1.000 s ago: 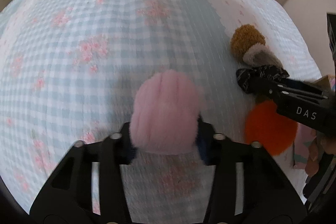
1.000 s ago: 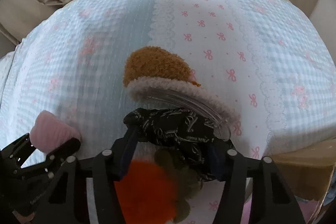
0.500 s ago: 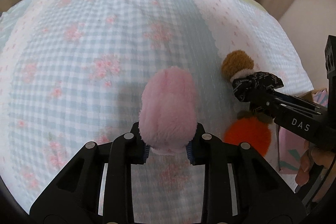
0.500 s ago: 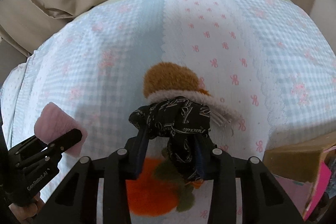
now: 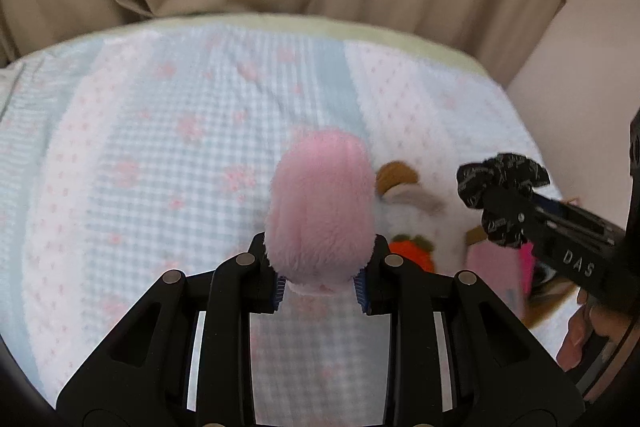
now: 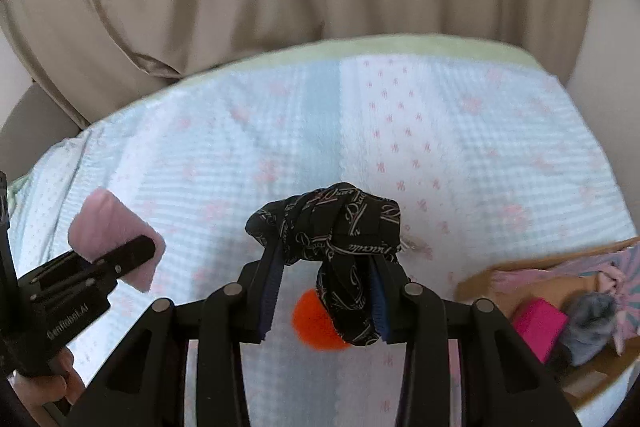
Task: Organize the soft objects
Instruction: 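Carry both scrunchies over the box and open both tools to drop them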
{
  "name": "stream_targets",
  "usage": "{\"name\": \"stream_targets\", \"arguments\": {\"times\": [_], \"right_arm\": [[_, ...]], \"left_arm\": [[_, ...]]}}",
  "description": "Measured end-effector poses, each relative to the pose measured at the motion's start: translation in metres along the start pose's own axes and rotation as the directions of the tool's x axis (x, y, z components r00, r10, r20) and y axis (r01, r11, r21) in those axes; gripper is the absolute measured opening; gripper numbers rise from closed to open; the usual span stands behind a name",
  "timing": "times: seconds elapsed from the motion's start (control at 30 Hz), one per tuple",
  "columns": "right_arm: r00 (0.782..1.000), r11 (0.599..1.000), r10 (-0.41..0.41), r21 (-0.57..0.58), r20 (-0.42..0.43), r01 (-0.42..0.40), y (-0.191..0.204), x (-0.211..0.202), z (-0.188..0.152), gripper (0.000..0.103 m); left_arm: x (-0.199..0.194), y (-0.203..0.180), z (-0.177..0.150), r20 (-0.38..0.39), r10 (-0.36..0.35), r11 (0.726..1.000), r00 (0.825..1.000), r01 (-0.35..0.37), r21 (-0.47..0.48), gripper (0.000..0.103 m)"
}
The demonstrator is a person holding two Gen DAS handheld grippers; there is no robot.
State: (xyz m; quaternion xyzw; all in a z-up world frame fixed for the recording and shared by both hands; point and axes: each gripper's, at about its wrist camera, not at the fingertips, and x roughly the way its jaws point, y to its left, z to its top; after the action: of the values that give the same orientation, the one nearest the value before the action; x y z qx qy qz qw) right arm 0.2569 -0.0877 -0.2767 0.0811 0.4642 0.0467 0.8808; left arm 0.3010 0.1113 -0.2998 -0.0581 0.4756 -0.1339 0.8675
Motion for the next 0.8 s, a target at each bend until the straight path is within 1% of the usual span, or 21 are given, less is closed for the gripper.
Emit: {"name": "stream_targets", "arguments": {"times": [0.07,0.17,0.27,0.4,0.5,0.63,0.8], "right_arm": [[1.000,1.000,0.002,-0.003,0.022,-0.002,0.006,-0.029,0.000,0.036],[0.999,1.000,0.004,-0.005,0.049,-0.003,0.014,-0.073,-0.002,0.036],[0.998,1.000,0.002,-0.008,0.070,-0.002,0.022,-0.118,-0.008,0.036],[0.996,1.000,0.005,-0.015,0.085,-0.004,0.026,-0.175,-0.020,0.036],[0.996,1.000,0.008,-0.020,0.087,-0.007,0.028,-0.204,-0.031,0.036],[0.994,0.999,0.028,-0.025,0.107,-0.026,0.020,-0.240,-0.044,0.036],[0.990,0.999,0.038,-0.028,0.138,-0.035,-0.001,-0.266,-0.053,0.036]], "left_arm": [[-0.026,-0.004,0.003,0.021,0.005,1.000,1.000,-0.005,0.001,0.024],[-0.077,-0.011,0.005,0.056,0.013,1.000,0.998,-0.014,0.003,0.024],[-0.121,-0.021,0.003,0.073,0.022,1.000,0.997,-0.022,0.001,0.024],[-0.169,-0.036,-0.005,0.087,0.041,0.999,0.995,-0.041,0.004,0.024],[-0.202,-0.051,-0.018,0.088,0.051,0.999,0.995,-0.052,0.000,0.024],[-0.226,-0.074,-0.030,0.099,0.036,0.999,0.994,-0.038,0.014,0.024],[-0.240,-0.117,-0.040,0.120,0.011,0.999,0.993,-0.017,0.047,0.024]]}}
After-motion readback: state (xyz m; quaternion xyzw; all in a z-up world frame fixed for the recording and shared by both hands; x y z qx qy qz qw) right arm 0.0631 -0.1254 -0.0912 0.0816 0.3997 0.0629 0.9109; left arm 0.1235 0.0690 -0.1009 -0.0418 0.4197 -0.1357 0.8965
